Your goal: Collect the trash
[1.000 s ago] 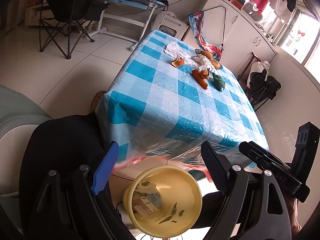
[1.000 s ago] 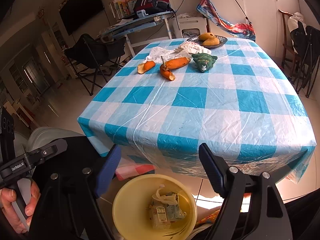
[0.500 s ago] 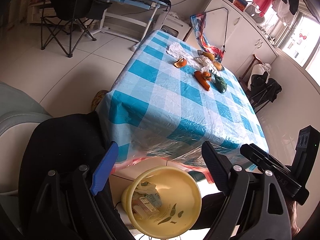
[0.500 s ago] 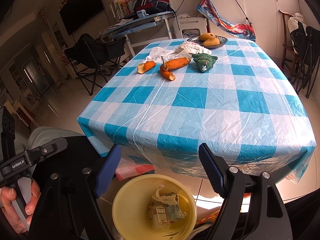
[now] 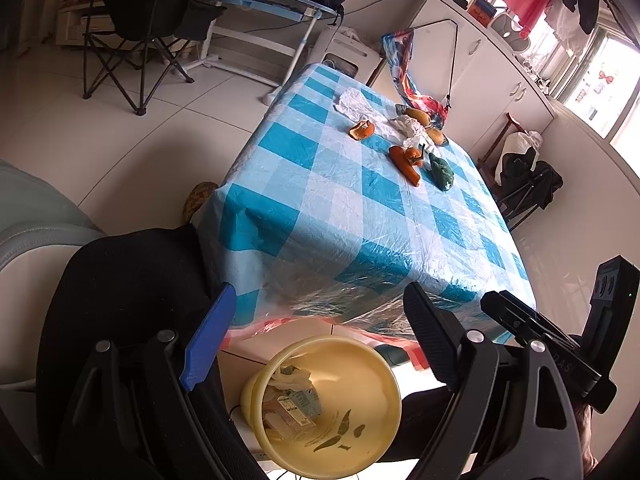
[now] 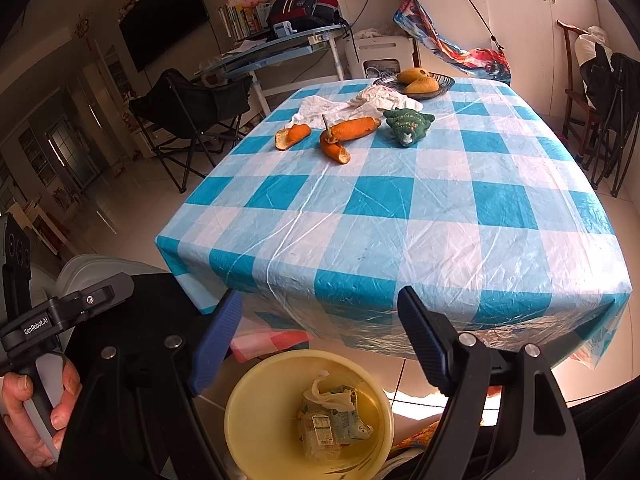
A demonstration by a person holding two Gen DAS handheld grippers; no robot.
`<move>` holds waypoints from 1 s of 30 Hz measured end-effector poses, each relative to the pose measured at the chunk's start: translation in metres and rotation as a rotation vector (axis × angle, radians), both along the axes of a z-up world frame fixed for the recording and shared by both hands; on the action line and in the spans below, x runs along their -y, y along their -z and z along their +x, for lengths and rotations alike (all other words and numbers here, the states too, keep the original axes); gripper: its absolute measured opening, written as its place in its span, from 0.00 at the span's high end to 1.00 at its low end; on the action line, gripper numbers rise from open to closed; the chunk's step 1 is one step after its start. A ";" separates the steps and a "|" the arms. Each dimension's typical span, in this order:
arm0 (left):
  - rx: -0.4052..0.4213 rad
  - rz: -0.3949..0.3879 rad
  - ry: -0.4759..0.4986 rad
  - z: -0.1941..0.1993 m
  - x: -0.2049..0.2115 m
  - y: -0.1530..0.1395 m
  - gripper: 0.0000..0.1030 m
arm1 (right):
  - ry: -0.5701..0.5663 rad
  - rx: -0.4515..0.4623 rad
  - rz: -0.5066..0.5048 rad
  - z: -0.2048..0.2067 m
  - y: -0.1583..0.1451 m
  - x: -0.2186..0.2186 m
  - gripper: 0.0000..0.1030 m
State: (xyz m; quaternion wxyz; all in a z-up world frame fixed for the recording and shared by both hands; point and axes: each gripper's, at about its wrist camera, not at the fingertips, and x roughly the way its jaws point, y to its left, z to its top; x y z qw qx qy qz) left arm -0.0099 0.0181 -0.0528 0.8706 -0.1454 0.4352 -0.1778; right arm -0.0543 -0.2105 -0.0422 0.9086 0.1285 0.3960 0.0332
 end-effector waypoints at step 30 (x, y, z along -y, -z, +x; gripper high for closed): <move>0.077 0.049 -0.067 0.039 -0.004 -0.004 0.20 | -0.045 0.021 -0.015 0.064 -0.009 0.001 0.25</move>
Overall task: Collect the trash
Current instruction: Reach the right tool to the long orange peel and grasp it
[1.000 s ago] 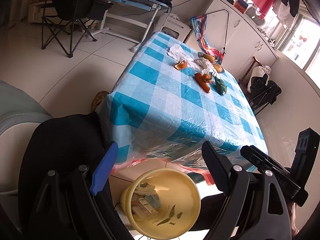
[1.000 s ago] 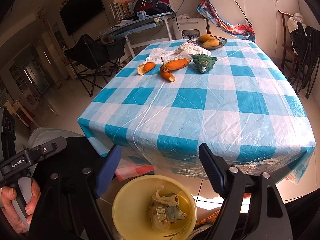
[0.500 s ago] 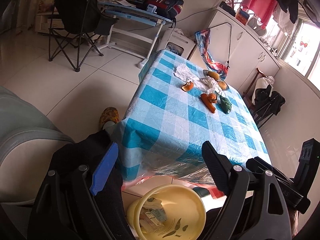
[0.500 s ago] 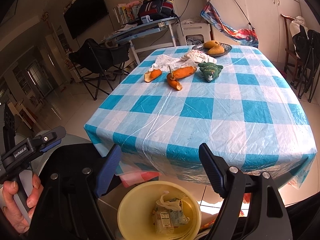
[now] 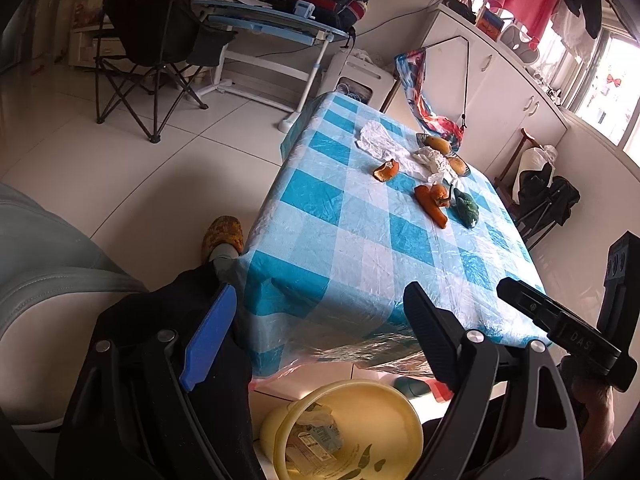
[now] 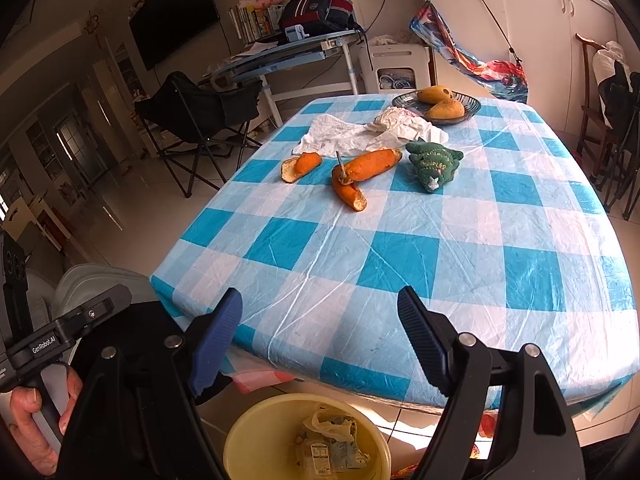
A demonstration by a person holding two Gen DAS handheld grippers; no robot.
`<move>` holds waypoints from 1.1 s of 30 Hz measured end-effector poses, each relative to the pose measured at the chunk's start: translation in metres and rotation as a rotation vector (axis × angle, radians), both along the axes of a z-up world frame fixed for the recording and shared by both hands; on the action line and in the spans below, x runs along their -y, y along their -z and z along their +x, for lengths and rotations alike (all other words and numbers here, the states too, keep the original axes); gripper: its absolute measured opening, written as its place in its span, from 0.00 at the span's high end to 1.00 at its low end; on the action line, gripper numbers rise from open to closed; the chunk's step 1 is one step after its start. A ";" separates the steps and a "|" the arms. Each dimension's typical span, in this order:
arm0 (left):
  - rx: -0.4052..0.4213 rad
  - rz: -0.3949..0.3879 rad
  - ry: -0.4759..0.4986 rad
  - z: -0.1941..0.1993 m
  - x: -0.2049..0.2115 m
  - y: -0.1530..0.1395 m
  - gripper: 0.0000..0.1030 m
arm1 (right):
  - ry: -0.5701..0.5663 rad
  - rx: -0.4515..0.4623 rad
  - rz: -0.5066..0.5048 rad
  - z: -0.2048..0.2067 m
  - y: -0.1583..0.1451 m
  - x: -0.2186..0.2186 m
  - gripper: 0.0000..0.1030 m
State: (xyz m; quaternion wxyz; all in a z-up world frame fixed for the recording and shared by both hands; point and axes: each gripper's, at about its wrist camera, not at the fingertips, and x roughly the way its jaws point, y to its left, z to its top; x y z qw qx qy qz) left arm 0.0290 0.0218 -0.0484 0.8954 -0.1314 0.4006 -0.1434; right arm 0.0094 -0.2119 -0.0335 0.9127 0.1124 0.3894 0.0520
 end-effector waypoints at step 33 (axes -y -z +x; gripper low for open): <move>0.001 0.062 0.009 0.016 0.016 0.011 0.20 | 0.136 -0.046 0.381 0.103 0.009 0.056 0.25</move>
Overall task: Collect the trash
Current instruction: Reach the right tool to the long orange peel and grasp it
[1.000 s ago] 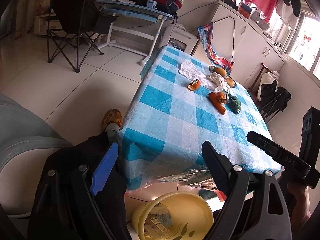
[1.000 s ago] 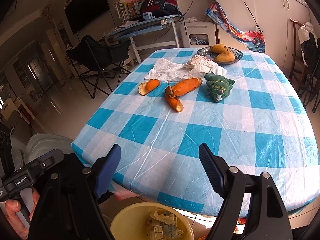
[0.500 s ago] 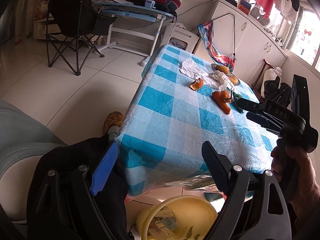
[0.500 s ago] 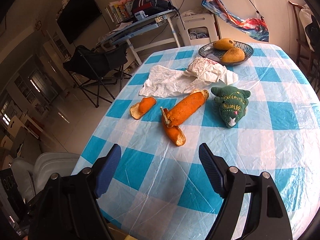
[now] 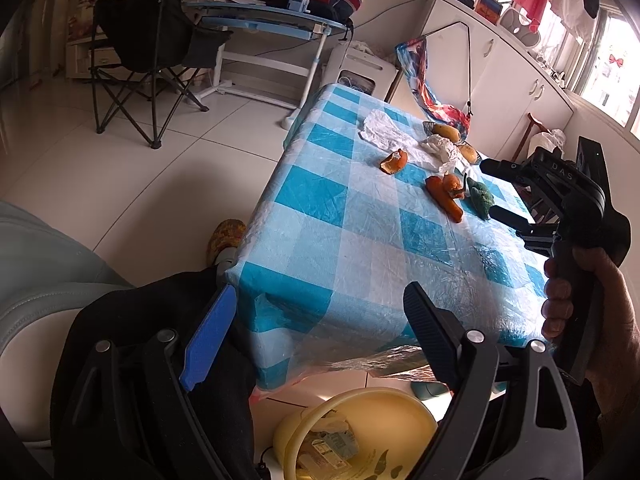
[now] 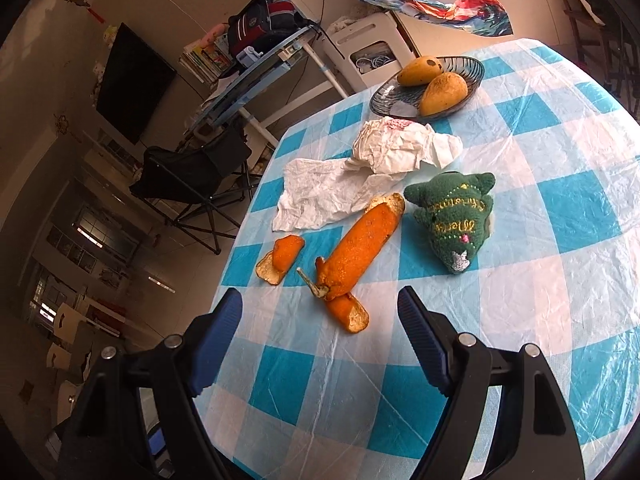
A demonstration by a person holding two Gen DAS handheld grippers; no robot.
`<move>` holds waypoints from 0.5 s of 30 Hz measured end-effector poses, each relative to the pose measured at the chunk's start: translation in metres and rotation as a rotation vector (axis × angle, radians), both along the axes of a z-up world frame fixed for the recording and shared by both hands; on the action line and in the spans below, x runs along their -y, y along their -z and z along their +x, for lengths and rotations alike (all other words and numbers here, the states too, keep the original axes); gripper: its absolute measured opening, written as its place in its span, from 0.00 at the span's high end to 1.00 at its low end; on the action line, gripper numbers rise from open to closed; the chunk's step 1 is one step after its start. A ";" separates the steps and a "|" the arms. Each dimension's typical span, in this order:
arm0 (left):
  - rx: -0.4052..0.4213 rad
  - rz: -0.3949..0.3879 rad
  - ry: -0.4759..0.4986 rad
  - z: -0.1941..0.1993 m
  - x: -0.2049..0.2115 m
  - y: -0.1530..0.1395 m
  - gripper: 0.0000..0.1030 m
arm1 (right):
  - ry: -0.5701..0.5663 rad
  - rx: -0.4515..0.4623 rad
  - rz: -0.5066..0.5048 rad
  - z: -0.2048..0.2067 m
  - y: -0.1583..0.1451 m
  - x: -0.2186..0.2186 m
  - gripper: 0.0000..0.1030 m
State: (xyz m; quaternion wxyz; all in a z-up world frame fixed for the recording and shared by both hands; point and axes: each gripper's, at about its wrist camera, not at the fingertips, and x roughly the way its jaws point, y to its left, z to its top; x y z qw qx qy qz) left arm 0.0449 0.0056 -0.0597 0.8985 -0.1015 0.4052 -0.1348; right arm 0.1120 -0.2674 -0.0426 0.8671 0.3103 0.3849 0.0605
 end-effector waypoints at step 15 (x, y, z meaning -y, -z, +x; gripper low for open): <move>0.007 0.005 0.003 0.002 0.003 0.000 0.20 | 0.006 -0.129 -0.058 0.053 0.023 0.003 0.77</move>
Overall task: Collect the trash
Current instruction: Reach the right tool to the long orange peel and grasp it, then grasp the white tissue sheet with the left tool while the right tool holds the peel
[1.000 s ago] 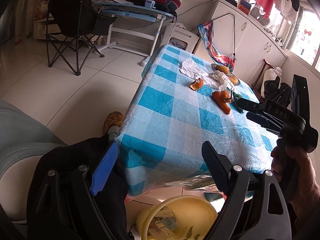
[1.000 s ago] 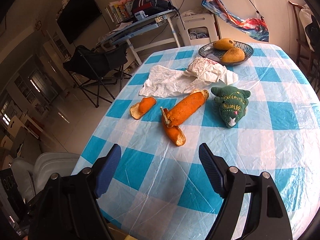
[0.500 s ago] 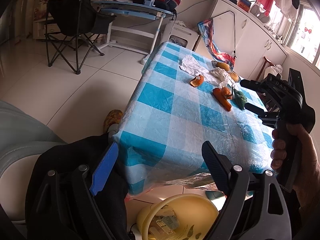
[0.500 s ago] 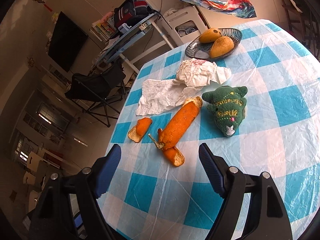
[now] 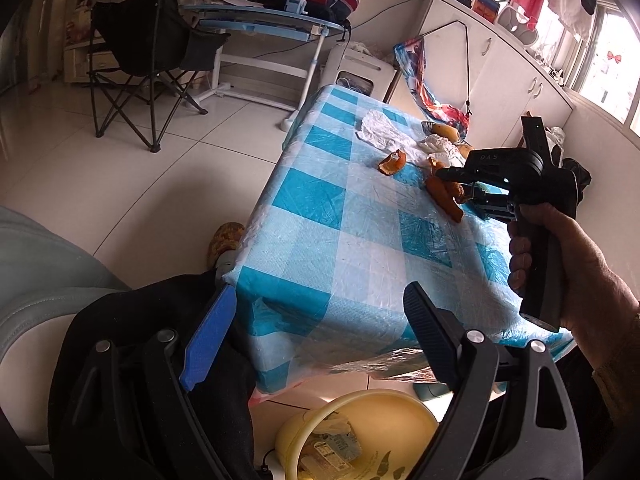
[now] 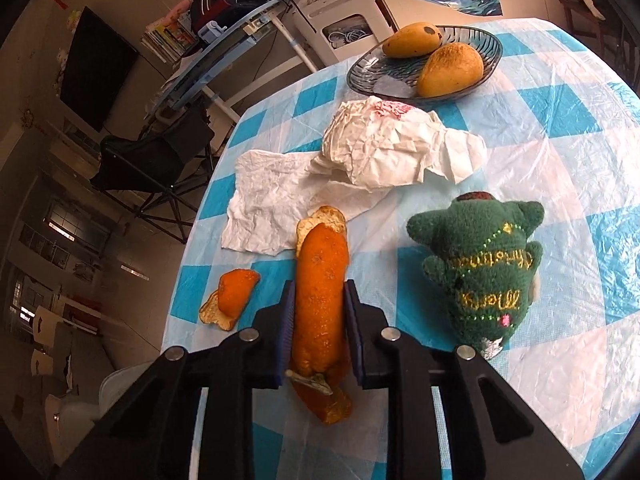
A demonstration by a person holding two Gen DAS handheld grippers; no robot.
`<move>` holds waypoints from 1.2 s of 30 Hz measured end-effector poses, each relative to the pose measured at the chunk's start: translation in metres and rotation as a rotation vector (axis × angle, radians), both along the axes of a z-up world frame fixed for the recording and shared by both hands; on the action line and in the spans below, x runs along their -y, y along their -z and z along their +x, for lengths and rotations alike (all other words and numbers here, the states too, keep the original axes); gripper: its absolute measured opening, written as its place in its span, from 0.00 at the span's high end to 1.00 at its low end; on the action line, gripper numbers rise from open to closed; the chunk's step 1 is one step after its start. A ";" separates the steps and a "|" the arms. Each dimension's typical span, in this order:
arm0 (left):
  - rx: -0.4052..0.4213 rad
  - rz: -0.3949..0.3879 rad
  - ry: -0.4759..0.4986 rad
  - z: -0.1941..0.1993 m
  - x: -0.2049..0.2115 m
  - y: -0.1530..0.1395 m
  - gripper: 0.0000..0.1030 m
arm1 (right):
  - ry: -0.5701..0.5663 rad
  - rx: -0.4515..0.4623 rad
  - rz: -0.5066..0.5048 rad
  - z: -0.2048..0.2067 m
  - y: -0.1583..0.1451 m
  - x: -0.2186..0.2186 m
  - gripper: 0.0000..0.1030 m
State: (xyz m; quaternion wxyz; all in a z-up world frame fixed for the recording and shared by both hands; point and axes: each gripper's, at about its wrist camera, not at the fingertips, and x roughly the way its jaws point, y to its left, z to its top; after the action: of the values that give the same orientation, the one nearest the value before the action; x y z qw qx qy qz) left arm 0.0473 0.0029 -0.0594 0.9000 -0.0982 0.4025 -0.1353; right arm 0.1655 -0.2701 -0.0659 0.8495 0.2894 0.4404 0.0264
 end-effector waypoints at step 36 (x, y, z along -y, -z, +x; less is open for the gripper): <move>-0.015 0.157 0.124 0.006 0.062 0.003 0.19 | 0.058 0.194 0.249 -0.101 -0.034 0.078 0.77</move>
State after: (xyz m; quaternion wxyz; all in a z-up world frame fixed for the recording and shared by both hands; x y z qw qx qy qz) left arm 0.0532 -0.0592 -0.0623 0.8917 -0.0030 0.4240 -0.1582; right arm 0.0640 -0.3482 -0.0315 0.8459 0.4011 0.3413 0.0842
